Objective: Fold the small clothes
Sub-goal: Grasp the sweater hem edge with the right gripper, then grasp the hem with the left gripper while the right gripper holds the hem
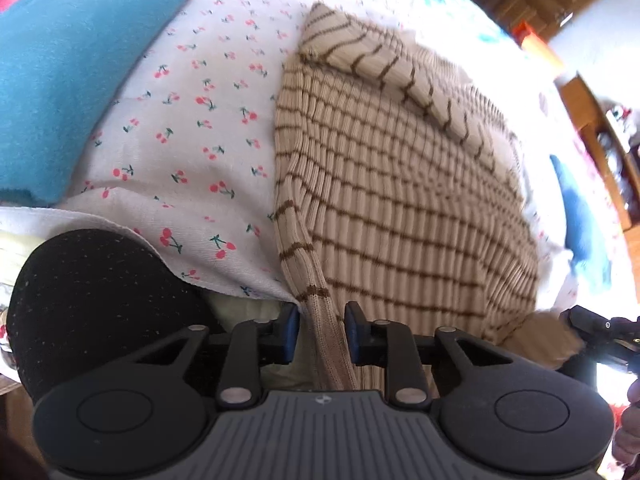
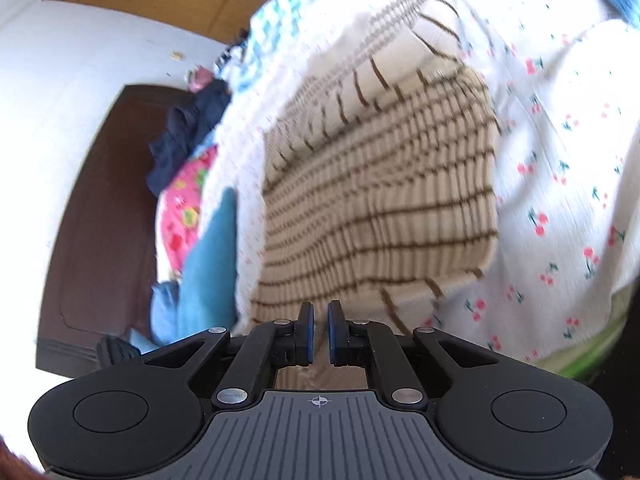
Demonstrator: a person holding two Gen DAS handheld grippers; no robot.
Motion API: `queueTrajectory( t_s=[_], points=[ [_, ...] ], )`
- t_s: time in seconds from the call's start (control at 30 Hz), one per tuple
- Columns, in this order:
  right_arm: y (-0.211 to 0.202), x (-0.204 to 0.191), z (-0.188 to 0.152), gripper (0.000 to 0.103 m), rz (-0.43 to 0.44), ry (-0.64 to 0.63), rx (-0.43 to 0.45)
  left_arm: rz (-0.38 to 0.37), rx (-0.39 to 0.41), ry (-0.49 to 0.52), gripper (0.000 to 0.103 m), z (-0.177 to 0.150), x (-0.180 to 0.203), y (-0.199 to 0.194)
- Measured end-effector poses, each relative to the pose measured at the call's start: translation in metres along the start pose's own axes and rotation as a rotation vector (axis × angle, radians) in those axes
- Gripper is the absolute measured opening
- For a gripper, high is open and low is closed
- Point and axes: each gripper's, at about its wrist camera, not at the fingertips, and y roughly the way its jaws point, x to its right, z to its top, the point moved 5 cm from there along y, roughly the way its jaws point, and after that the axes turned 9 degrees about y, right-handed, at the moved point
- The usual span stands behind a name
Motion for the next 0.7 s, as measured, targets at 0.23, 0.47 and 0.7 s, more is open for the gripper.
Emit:
queueTrajectory(
  t_s=[0.23, 0.47, 0.7],
  points=[
    [0.002, -0.019, 0.005, 0.005, 0.046, -0.040, 0.045, -0.081, 0.102, -0.026, 0.027, 0.003, 0.003, -0.023],
    [0.003, -0.016, -0.001, 0.003, 0.050, -0.037, 0.063, -0.088, 0.099, -0.054, 0.025, -0.002, -0.003, -0.018],
    [0.002, 0.005, -0.009, 0.009, -0.185, -0.112, 0.040, -0.044, 0.021, -0.057, 0.025, -0.015, -0.004, -0.004]
  ],
)
